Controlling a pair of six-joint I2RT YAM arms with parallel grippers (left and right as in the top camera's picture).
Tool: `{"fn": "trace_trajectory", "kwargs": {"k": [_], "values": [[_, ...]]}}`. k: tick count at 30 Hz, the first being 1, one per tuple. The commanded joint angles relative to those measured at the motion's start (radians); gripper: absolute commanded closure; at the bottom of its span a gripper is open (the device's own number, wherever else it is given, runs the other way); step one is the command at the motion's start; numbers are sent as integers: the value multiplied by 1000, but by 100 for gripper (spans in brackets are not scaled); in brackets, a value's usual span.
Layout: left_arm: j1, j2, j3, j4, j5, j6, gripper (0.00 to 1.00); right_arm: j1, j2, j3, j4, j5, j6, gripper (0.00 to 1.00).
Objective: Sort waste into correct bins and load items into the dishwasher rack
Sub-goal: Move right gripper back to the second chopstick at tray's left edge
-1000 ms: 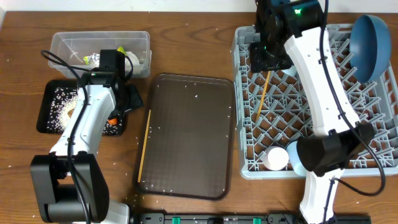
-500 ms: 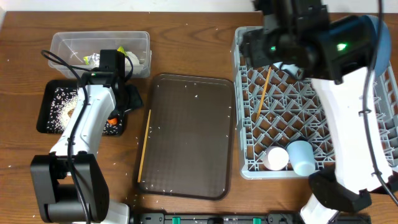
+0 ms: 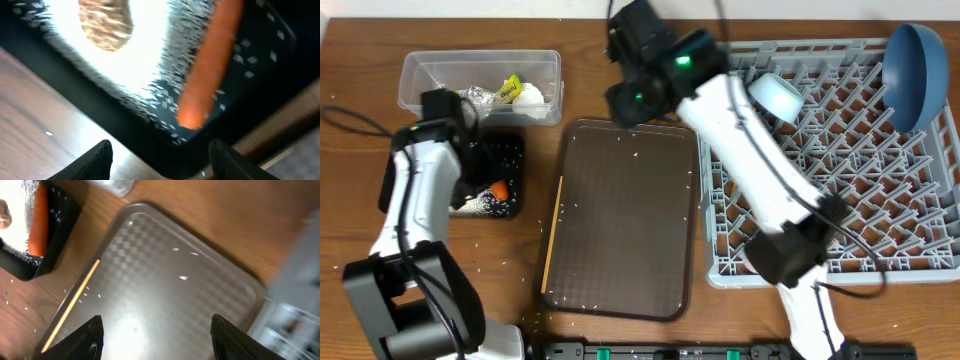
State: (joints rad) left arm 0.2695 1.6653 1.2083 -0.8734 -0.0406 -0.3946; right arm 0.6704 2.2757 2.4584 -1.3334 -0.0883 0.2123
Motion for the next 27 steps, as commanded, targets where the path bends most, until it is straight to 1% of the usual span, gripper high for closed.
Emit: {"fn": "trace_trajectory", "kwargs": {"k": [1,7,13,21,27], "values": [[31,0,-10,0,-1,-19,37,70,71,0,35,-55,42,39],[44,1,-10,2,-2,-19,37,167,205,0,96,-54,50,42],[44,1,-10,5,-2,-19,37,233,265,0,114,6,57,43],[44,1,-10,4,-2,-19,37,272,309,0,176,132,56,50],[44,1,-10,4,-1,-19,37,275,359,-1,188,152,56,53]]}}
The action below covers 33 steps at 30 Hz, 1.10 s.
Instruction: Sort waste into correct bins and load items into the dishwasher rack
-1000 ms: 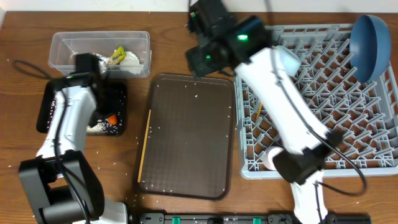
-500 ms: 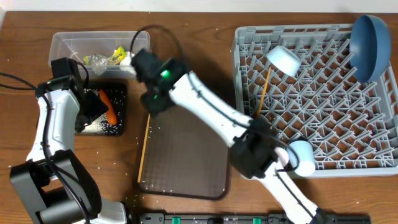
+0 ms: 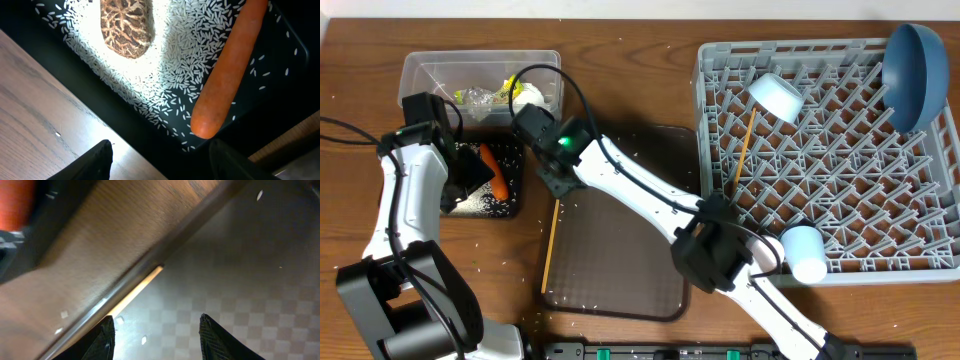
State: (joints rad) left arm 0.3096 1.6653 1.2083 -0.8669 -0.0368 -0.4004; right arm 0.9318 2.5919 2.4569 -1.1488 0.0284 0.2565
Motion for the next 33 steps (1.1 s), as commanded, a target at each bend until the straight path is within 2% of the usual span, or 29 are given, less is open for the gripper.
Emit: {"fn": "trace_trajectory", "kwargs": {"k": [1,9,22,28,33], "values": [[4,1,-10,-2,-5,-13,37,16,47,1,5,35,12,53],[4,1,-10,-3,-5,-13,37,21,68,0,44,72,-11,57],[4,1,-10,-6,-5,-13,37,31,96,-1,63,66,-38,58],[4,1,-10,-6,-5,-13,37,30,96,-1,-18,89,-36,57],[4,1,-10,-6,-5,-13,37,19,95,31,-105,104,19,56]]}}
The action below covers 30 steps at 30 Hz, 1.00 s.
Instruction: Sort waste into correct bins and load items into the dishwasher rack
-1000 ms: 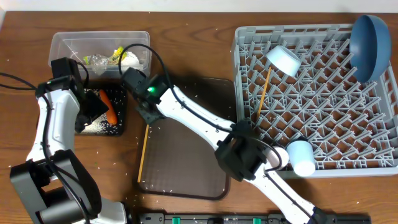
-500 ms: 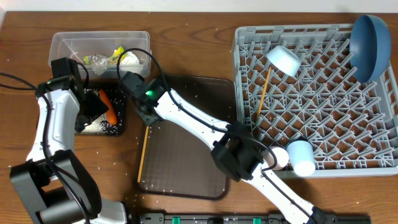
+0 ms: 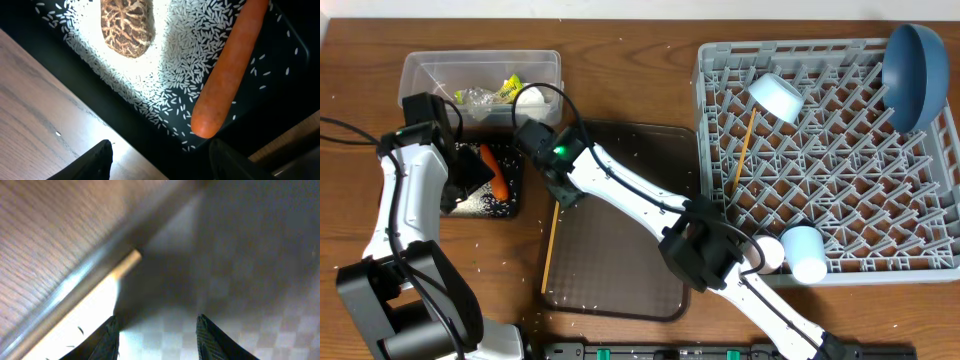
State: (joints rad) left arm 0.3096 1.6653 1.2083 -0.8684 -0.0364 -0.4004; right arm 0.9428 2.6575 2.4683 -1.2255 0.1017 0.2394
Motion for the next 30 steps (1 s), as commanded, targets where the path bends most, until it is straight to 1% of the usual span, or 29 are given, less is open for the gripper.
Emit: {"fn": "trace_trajectory", "kwargs": {"k": [1,4,6,9,11,15,18,23,30], "values": [[4,1,-10,-5,-6,-13,37,3,30,46,-51,18,37,56],[4,1,-10,-5,-6,-13,37,-5,30,128,-105,-27,37,57],[4,1,-10,-5,-6,-13,37,-6,30,194,-138,-102,38,57],[4,1,-10,-5,-6,-13,37,0,30,247,-171,-183,101,57],[4,1,-10,-5,-6,-13,37,10,30,246,-187,-185,131,58],[4,1,-10,-5,-6,-13,37,26,31,206,-193,-185,142,57],[4,1,-10,-5,-6,-13,37,26,31,170,-179,-190,149,59],[4,1,-10,-5,-6,-13,37,34,31,108,-119,-234,95,61],[4,1,-10,-5,-6,-13,37,54,32,101,-99,-222,66,61]]}}
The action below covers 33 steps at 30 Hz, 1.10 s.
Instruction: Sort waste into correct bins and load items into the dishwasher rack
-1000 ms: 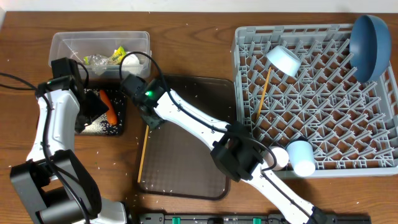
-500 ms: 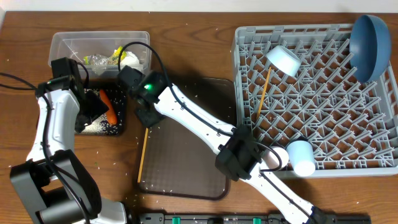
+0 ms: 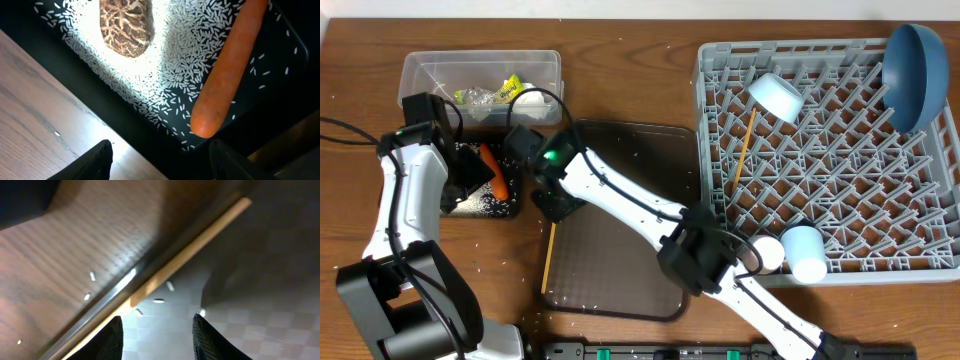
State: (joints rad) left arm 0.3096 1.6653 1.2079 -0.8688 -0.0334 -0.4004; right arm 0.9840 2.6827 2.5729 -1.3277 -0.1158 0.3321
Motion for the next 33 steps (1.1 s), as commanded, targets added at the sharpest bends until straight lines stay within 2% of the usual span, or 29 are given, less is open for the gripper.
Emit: {"fn": "trace_trajectory", "kwargs": {"k": [1,19,33], "values": [[4,1,-10,-5,-9,-13,37,13,12,-4,5,-4,-27,61],[4,1,-10,-5,-9,-13,37,18,43,-4,19,-23,-58,65],[4,1,-10,-5,-9,-13,37,2,50,-4,-28,-1,-13,60]]}}
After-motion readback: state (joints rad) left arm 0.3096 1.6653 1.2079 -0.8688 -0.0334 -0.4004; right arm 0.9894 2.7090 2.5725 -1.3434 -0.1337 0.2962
